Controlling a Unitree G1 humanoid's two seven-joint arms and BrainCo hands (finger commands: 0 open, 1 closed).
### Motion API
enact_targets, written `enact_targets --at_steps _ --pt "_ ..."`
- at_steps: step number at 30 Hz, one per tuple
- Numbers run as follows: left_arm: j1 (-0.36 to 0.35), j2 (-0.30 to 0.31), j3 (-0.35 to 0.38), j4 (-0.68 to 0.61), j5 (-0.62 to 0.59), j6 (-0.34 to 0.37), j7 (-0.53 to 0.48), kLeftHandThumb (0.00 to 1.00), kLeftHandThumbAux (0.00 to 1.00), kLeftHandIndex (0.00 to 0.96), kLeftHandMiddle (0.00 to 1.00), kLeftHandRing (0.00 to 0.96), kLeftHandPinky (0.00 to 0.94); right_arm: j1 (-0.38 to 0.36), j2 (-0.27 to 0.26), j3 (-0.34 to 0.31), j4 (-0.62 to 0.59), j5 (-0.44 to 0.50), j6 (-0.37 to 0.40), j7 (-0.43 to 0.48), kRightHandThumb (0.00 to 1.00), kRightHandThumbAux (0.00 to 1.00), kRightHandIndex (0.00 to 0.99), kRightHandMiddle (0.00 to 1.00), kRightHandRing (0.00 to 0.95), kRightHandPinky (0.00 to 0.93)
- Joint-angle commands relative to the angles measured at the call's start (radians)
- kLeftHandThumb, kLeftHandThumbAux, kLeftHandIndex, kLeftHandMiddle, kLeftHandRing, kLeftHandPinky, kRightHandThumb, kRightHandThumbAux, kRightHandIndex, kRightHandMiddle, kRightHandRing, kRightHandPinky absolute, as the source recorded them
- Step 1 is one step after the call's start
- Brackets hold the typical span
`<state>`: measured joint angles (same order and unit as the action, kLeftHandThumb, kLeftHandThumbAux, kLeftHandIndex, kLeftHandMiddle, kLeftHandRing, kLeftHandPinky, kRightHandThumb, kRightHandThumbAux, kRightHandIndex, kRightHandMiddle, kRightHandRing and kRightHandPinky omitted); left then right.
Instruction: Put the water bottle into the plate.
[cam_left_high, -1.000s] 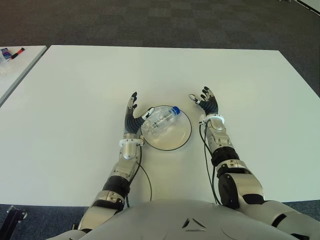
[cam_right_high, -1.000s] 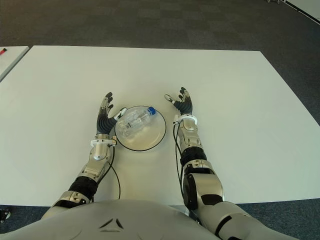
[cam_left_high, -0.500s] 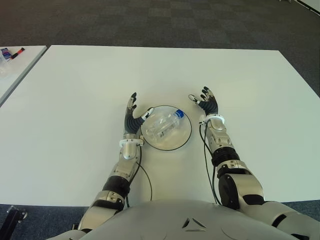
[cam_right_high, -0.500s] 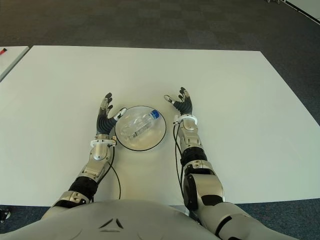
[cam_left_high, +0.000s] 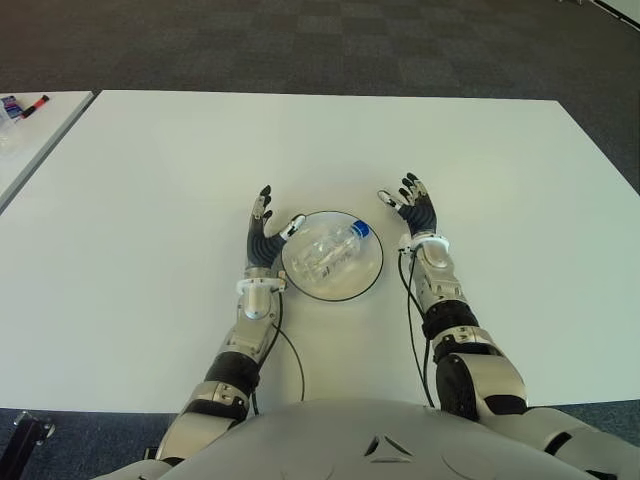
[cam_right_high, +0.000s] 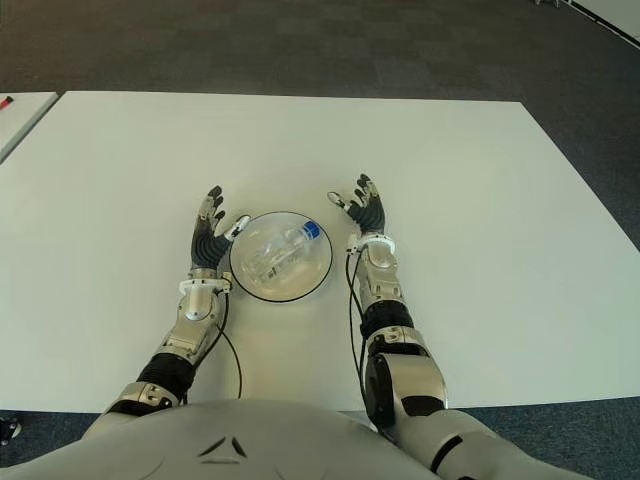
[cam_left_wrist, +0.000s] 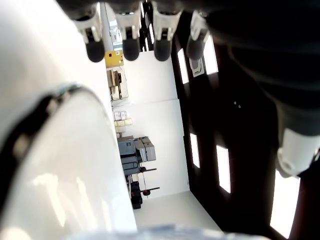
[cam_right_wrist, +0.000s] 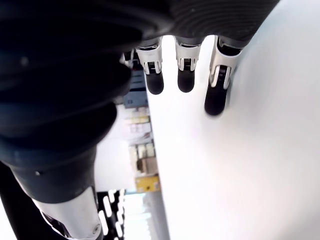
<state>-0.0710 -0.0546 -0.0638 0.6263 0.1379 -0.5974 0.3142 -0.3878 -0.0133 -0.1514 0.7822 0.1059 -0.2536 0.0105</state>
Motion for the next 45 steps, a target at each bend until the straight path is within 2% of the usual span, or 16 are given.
enact_targets --at_steps 1,4,12,16,25,37,45 --pt "-0.009 -0.025 0.023 -0.016 -0.066 0.025 -0.055 0.01 0.556 0.0 0.0 0.0 0.006 0.039 0.013 -0.015 0.029 0.04 -0.087 0.084 0.038 0.841 0.032 0.023 0.014 0.056" --pt "-0.007 -0.03 0.033 -0.025 -0.104 0.033 -0.089 0.003 0.574 0.0 0.0 0.0 0.001 0.05 0.016 -0.018 0.035 0.05 -0.122 0.122 0.018 0.837 0.02 0.013 0.004 0.043" --pt "-0.001 -0.034 0.048 -0.045 -0.148 0.051 -0.135 0.0 0.598 0.0 0.0 0.0 0.0 0.051 0.02 -0.029 0.052 0.05 -0.153 0.154 0.001 0.831 0.01 0.005 0.0 0.034" --pt "-0.004 -0.06 0.083 -0.066 -0.295 0.078 -0.249 0.0 0.655 0.0 0.004 0.0 0.011 0.092 0.036 -0.019 0.02 0.055 -0.175 0.182 0.0 0.81 0.005 0.003 0.0 0.032" --pt "-0.008 -0.076 0.116 -0.088 -0.412 0.118 -0.334 0.0 0.739 0.015 0.029 0.009 0.051 0.118 0.053 -0.02 0.001 0.061 -0.189 0.204 0.0 0.794 0.006 0.006 0.0 0.035" --pt "-0.009 -0.086 0.144 -0.136 -0.485 0.178 -0.351 0.0 0.819 0.089 0.099 0.088 0.143 0.155 0.088 -0.032 -0.006 0.092 -0.22 0.23 0.0 0.796 0.028 0.025 0.012 0.063" --pt "-0.003 -0.085 0.145 -0.177 -0.499 0.232 -0.343 0.0 0.831 0.124 0.132 0.127 0.174 0.18 0.111 -0.024 0.008 0.1 -0.262 0.245 0.0 0.76 0.038 0.032 0.019 0.066"
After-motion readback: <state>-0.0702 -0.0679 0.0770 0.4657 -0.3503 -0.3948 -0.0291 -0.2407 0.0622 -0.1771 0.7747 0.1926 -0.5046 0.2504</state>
